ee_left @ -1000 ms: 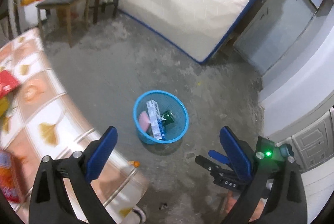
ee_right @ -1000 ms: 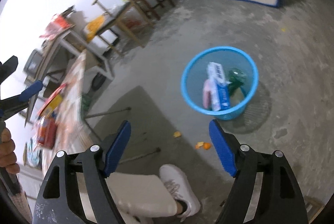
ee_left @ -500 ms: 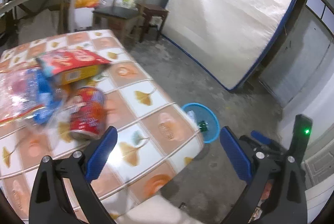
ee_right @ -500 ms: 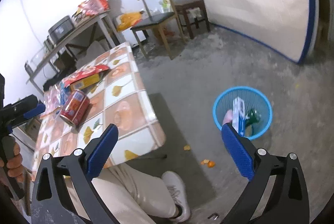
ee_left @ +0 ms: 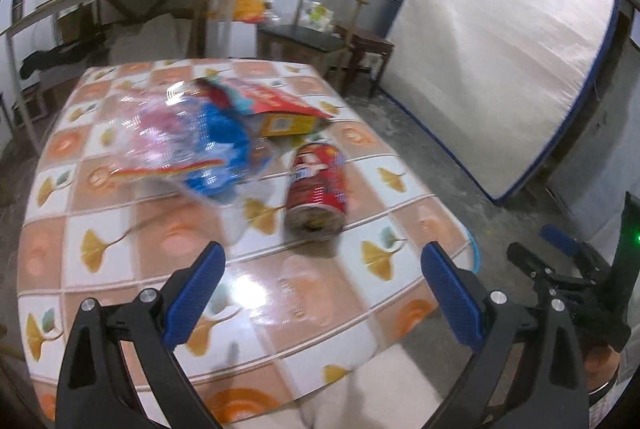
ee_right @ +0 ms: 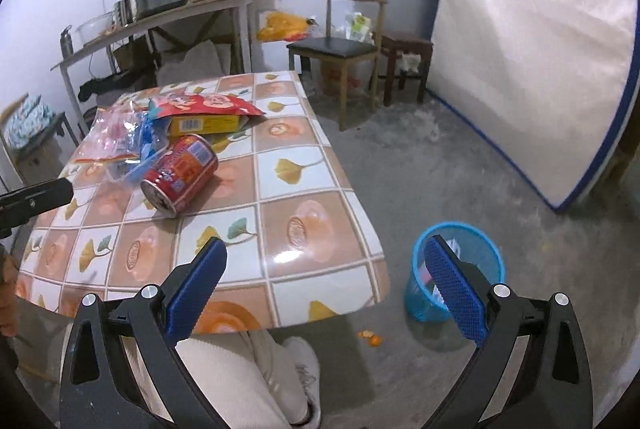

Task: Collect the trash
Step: 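Bring both tools back over the table toward the red can, then grasp the red can with the right gripper while the left gripper grasps the clear plastic bag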

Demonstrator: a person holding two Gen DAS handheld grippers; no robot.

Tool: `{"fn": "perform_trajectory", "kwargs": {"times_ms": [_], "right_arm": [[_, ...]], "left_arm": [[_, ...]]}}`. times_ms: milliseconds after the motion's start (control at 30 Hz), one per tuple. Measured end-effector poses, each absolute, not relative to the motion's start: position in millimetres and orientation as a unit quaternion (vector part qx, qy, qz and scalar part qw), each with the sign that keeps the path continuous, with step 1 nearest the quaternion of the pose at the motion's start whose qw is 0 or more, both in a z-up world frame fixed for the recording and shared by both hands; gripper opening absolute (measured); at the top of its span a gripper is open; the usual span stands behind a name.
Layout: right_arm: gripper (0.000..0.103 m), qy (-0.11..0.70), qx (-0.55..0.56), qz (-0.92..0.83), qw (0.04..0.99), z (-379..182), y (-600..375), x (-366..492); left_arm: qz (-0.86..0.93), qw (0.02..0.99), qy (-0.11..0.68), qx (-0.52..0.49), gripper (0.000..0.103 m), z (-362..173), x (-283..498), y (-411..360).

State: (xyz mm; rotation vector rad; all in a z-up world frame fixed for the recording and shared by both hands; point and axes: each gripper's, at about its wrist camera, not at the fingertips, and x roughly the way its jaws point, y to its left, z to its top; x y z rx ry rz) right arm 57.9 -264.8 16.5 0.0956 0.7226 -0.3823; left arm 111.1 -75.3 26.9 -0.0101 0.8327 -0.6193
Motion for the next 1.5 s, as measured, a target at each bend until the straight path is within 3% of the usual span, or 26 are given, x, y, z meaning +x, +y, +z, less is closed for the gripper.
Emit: {"fn": "perform_trajectory", "kwargs": {"times_ms": [233, 667, 933, 1200, 1500], "right_arm": [[0.095, 0.353, 0.031, -0.152, 0.923, 19, -238, 89], [0.095, 0.394, 0.193, -0.013, 0.898, 11, -229, 148], [0.092, 0.417, 0.248, -0.004, 0.875, 2, -228, 180], [0.087, 0.433, 0.282, -0.005, 0.856, -9, -235, 204], [0.078, 0.462, 0.321, 0.001, 0.827, -33, -247, 233]], "left_arm": [[-0.257, 0.878, 0.403, -0.013, 0.096, 8, 118, -29], [-0.215, 0.894, 0.392, -0.031, 0.096, -19, 145, 25], [-0.217, 0.894, 0.376, -0.107, 0.096, -11, 175, 70], [-0.247, 0.855, 0.407, -0.208, 0.087, -9, 242, 77], [-0.229, 0.834, 0.455, -0.214, 0.073, -26, 311, 46]]}}
